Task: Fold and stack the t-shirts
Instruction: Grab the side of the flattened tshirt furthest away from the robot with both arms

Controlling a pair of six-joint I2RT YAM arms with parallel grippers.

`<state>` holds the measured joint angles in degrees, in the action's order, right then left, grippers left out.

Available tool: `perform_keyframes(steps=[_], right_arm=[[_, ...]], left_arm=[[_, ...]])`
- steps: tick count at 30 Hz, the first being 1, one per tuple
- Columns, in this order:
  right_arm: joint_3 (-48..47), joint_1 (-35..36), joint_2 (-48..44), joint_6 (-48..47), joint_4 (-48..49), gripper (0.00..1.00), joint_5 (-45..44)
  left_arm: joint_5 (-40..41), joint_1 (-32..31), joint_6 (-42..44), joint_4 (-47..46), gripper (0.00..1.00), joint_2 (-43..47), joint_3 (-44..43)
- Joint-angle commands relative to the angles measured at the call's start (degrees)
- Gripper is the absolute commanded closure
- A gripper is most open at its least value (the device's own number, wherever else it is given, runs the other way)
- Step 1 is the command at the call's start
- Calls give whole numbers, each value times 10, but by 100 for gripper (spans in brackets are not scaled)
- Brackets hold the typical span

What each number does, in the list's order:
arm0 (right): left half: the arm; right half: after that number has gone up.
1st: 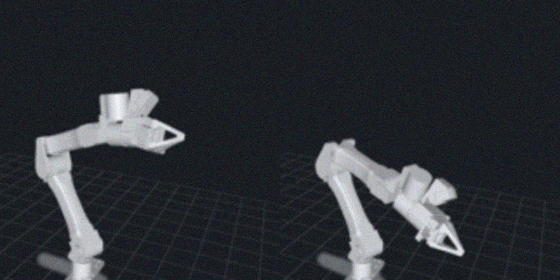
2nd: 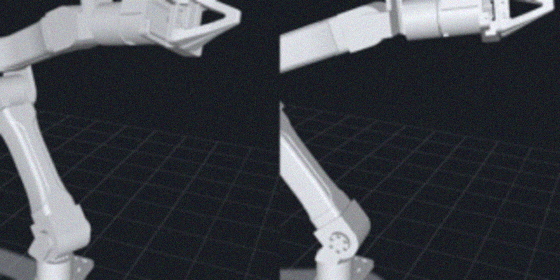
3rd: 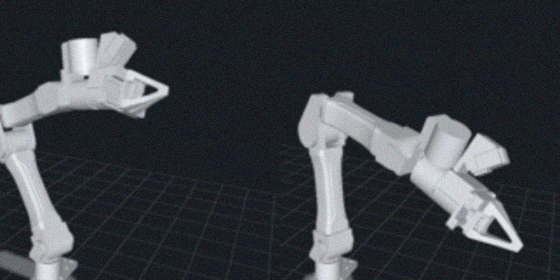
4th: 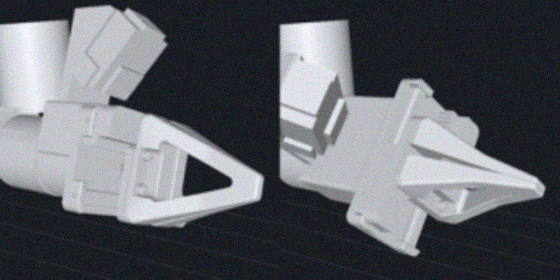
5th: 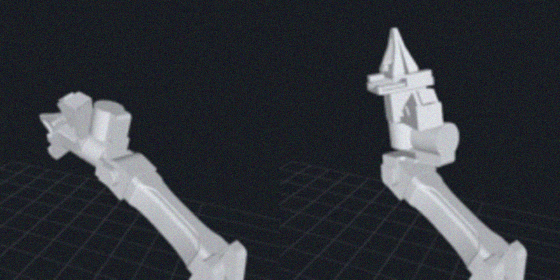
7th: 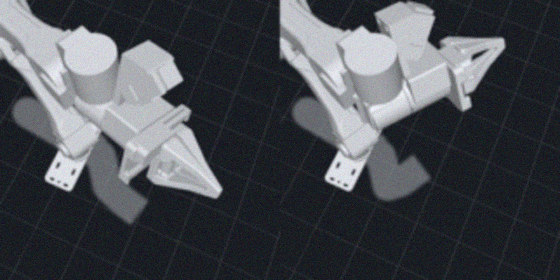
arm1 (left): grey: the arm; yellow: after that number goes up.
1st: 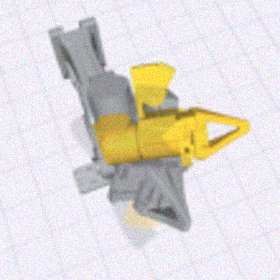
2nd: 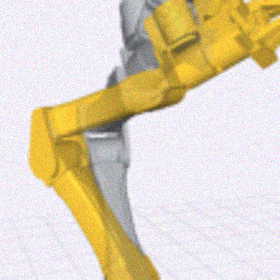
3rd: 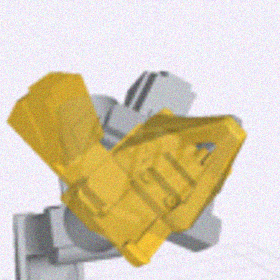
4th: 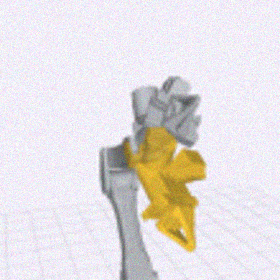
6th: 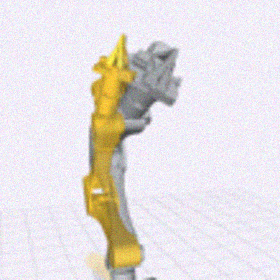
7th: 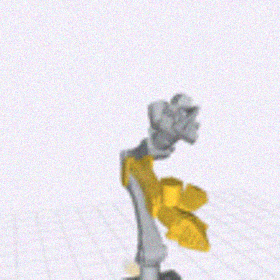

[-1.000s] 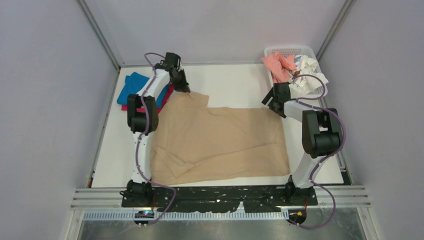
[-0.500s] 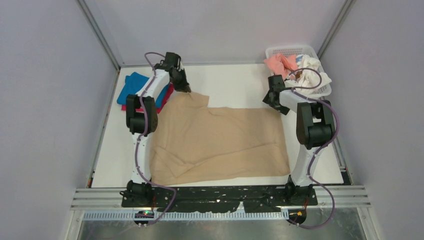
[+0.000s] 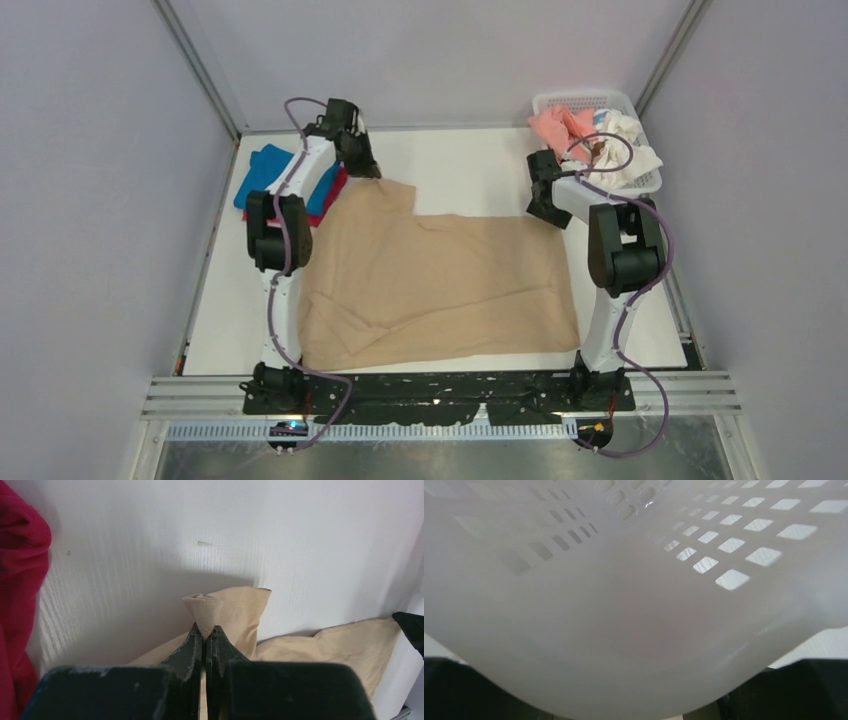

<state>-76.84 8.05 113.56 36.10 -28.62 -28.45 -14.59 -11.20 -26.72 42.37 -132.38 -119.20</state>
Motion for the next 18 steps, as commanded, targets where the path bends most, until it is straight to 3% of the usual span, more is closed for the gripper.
perform_keyframes(steps=[1,7,12,13,18], right_arm=[[23,-7,-10,-13,15,43,6],[5,-6,-4,-10,28,73,-4],[-15,-6,3,-21,40,84,0],[-18,-5,3,-27,44,91,2],[-6,4,-18,-40,59,94,5]], left_arm=[[-16,-2,6,-25,100,44,4],[-16,-2,15,-30,100,66,36],[-33,-6,30,-61,100,111,101],[-36,-8,31,-72,100,122,117],[-37,-14,37,-105,100,177,196]])
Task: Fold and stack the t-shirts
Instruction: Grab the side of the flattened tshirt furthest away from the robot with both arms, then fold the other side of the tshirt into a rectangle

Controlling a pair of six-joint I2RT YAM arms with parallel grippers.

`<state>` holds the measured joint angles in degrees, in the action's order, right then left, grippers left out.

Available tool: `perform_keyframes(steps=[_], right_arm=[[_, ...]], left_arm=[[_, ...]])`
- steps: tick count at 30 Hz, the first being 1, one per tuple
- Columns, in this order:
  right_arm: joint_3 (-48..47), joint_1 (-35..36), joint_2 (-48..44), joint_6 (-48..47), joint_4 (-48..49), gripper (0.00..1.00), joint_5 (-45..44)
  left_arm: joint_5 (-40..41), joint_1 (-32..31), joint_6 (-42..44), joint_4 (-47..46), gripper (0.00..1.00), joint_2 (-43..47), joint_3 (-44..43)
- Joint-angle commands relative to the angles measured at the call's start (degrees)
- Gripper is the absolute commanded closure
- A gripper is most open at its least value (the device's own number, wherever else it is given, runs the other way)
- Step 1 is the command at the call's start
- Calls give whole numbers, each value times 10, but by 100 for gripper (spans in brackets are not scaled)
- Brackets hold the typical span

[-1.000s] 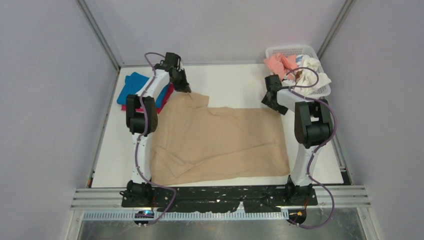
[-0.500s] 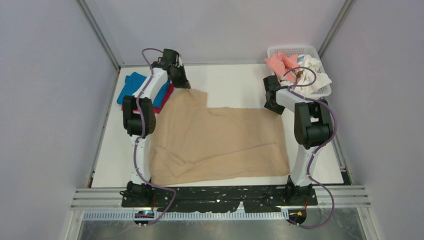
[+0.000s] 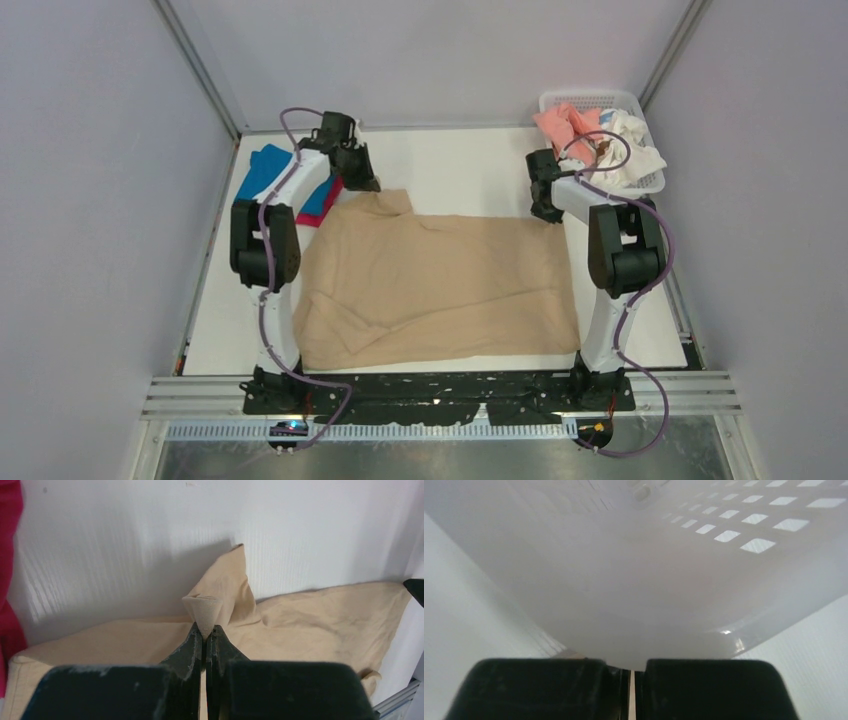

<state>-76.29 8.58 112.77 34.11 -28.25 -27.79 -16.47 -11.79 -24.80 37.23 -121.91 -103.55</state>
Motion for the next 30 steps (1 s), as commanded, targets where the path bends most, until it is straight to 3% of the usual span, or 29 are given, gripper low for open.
perform_keyframes(steps=[1,20,30], right_arm=[[0,0,-17,-22,59,94,-3],[187,22,-201,-44,122,94,35],[209,22,-270,-70,99,94,28]], left_arm=[[-18,-9,19,-62,100,85,57],[13,-71,15,-148,100,340,387],[18,-81,-3,-144,100,479,506]])
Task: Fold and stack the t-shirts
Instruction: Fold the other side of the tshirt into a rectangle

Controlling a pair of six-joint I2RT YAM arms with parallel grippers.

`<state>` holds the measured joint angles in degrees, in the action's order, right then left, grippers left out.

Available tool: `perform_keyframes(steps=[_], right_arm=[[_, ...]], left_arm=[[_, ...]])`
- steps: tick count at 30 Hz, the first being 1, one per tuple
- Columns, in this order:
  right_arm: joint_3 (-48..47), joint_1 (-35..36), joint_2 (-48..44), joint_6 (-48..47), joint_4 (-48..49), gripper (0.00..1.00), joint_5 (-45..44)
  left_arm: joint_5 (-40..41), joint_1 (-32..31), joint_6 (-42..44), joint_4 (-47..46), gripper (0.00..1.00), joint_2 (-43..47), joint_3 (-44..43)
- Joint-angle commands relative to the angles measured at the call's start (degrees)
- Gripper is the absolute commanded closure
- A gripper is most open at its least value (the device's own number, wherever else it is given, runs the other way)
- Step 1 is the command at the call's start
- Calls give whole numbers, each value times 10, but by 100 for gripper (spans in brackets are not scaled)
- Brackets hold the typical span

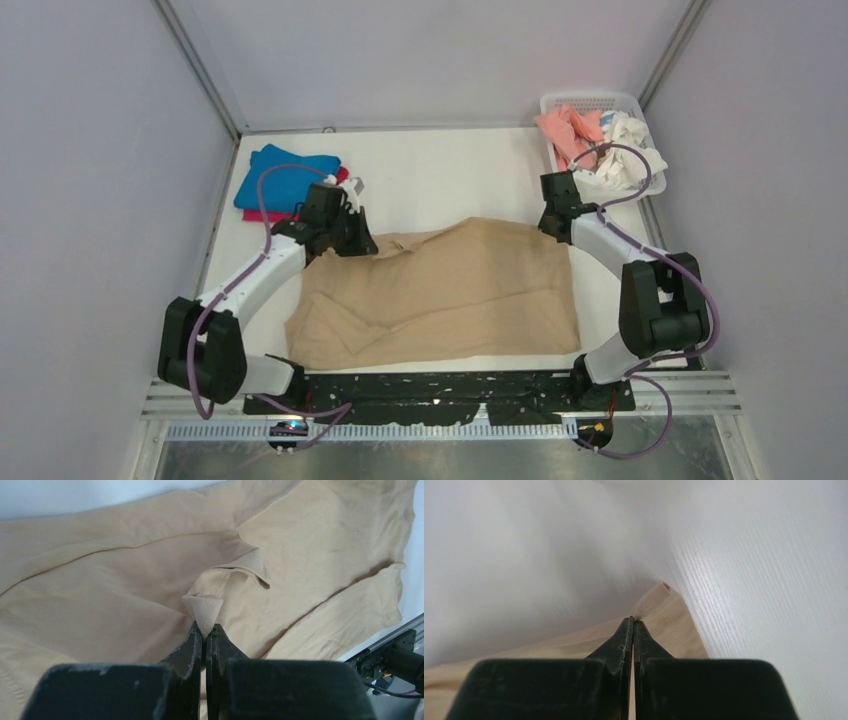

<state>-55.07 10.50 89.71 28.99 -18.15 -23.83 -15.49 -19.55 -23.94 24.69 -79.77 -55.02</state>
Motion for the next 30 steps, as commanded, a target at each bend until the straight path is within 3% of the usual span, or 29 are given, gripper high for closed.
perform_keyframes(steps=[1,19,30], right_arm=[[-4,2,-42,-24,-8,94,-15],[31,2,-90,-41,-26,94,-29],[100,2,-165,-13,-67,94,-9]], left_arm=[[5,-4,-12,-17,100,70,29],[-1,-31,-31,21,100,264,176],[81,-40,-79,90,100,368,226]])
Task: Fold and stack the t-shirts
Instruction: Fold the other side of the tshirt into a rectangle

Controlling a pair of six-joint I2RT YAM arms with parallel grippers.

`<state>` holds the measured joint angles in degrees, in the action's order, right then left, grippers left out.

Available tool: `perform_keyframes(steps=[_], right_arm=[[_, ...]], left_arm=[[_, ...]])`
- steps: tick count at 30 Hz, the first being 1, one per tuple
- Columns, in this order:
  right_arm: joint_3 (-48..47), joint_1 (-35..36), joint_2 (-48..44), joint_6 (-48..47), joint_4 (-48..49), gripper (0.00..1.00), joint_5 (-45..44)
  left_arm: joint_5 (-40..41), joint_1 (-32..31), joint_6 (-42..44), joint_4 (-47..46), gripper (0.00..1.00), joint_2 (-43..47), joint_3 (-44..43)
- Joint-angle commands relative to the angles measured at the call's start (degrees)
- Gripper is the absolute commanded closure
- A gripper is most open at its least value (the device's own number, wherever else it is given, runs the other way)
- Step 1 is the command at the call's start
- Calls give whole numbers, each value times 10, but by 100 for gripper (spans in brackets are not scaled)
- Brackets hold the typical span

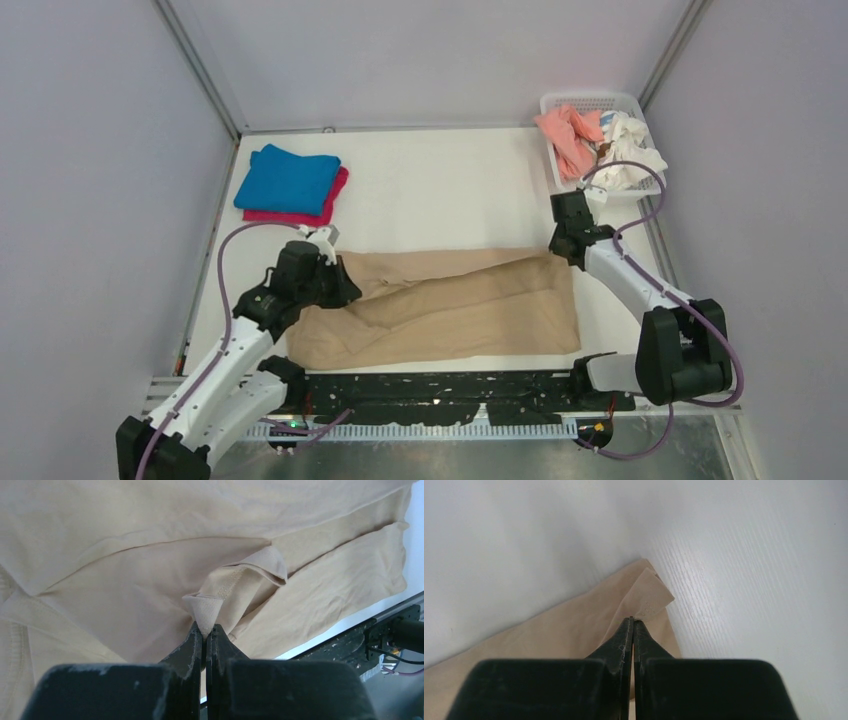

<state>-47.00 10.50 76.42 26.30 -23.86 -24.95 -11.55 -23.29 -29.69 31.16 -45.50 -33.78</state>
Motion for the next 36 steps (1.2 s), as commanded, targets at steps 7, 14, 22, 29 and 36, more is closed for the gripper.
perform_keyframes(steps=[7,14,22,29,36], right_arm=[[77,2,-63,24,-17,94,66],[109,3,-106,25,-15,94,69],[67,3,-103,9,-11,94,84],[87,2,-120,9,-12,94,88],[94,2,-108,1,-6,94,111]], left_arm=[[61,-3,-38,21,100,53,31],[152,-2,-12,-8,100,36,-33],[206,6,110,-53,100,-93,-181],[189,10,144,-50,100,-143,-212],[152,9,77,-53,100,-43,-71]])
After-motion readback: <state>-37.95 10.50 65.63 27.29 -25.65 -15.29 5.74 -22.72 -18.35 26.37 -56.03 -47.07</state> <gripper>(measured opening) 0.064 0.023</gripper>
